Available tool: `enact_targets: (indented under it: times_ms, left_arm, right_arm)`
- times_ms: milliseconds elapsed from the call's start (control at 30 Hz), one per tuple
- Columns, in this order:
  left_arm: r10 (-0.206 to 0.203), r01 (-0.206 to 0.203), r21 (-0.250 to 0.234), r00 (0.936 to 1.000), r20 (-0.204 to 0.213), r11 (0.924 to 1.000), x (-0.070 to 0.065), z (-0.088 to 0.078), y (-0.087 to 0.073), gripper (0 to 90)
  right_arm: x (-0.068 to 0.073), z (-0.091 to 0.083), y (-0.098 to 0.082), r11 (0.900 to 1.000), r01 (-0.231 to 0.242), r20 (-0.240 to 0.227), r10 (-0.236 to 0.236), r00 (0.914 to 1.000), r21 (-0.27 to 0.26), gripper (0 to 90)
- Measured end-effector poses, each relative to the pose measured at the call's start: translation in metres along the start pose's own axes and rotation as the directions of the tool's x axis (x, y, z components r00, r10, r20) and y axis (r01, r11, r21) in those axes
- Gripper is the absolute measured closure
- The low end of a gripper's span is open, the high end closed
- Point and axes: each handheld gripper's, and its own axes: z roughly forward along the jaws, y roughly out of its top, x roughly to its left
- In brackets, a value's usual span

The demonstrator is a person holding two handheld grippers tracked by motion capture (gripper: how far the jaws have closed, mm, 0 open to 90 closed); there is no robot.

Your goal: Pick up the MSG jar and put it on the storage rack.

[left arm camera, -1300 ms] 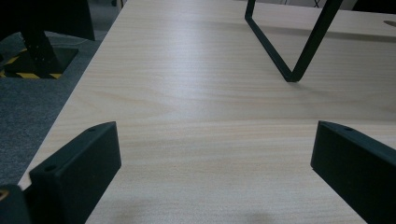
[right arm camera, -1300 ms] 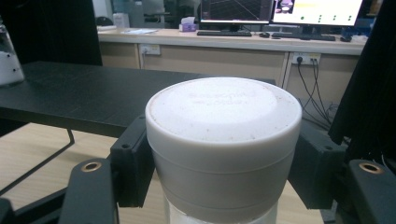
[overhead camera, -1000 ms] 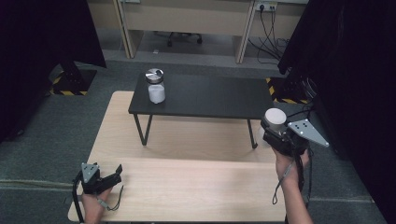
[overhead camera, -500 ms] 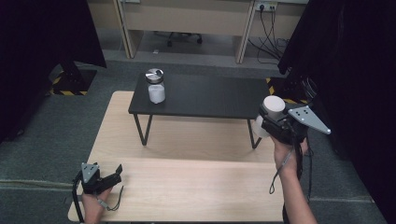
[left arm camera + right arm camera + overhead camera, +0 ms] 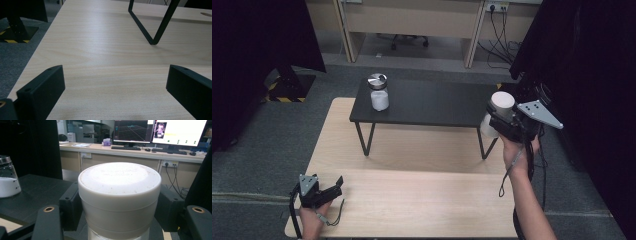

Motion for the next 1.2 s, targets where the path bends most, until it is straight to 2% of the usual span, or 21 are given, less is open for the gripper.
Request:
enact_targets:
  times_ms: [300, 533, 733, 867, 967, 1067, 1200]
  left_arm:
    - [-0.004, 0.004, -0.007, 0.9999, 0.014, 1.0, 0.003, 0.0, -0.001, 1.1]
    - [-0.006, 0.006, -0.002, 0.9997, 0.025, 1.0, 0.006, 0.001, 0.001, 1.2]
    - [-0.007, 0.007, 0.0, 0.9996, 0.027, 1.0, 0.007, 0.001, 0.001, 1.4]
    - [-0.012, 0.012, -0.001, 0.9995, 0.028, 0.9999, 0.009, 0.001, 0.001, 1.5]
    - [-0.009, 0.009, -0.002, 0.9996, 0.028, 1.0, 0.009, 0.001, 0.001, 1.5]
    - [-0.009, 0.009, -0.003, 0.9995, 0.03, 1.0, 0.009, 0.002, 0.001, 1.6]
    - [-0.01, 0.01, -0.004, 0.9995, 0.03, 0.9999, 0.009, 0.002, 0.001, 1.6]
  right_arm:
    - [0.0, 0.022, -0.001, 1.0, -0.026, -0.001, 0.026, 0.9997, -0.016, 33.7]
    - [0.0, 0.039, -0.005, 0.997, -0.068, -0.01, 0.068, 0.9976, -0.038, 33.7]
    - [0.005, 0.054, -0.002, 0.997, -0.059, 0.008, 0.06, 0.9982, -0.049, 33.7]
    - [0.005, 0.061, 0.0, 0.996, -0.071, 0.019, 0.072, 0.9972, -0.055, 33.7]
    - [0.006, 0.068, 0.003, 0.997, -0.065, 0.035, 0.067, 0.9972, -0.048, 33.7]
    - [0.006, 0.074, 0.007, 0.996, -0.086, 0.053, 0.088, 0.9948, -0.037, 33.7]
    - [0.007, 0.082, 0.009, 0.996, -0.089, 0.072, 0.091, 0.9932, -0.033, 33.7]
